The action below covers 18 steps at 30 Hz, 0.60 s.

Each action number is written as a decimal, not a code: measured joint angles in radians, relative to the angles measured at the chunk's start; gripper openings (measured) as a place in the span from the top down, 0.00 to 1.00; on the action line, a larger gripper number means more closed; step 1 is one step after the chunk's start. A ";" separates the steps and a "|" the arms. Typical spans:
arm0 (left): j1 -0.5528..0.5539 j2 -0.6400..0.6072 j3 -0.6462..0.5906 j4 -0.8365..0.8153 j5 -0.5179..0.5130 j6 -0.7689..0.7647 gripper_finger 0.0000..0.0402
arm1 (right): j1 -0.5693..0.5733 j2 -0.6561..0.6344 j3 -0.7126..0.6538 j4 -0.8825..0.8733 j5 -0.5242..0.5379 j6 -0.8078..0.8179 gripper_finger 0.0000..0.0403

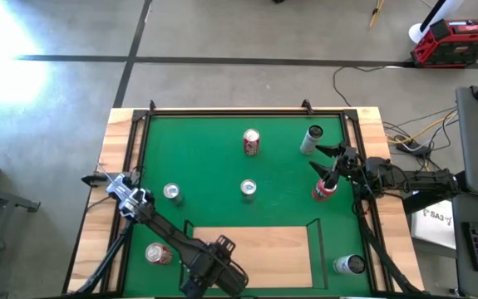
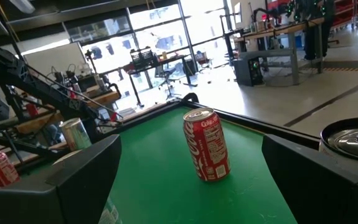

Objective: Place canned beverage on shelf
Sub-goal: Put the top orange soda can on the shelf

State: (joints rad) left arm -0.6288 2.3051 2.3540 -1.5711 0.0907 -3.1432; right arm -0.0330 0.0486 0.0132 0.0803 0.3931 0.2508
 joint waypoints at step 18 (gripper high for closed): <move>0.000 0.000 -0.007 0.022 -0.055 0.008 0.24 | 0.000 0.000 0.000 0.000 0.000 0.000 0.05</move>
State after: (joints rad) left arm -0.6292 2.3051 2.3470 -1.5493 0.0357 -3.1348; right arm -0.0334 0.0486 0.0135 0.0803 0.3931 0.2508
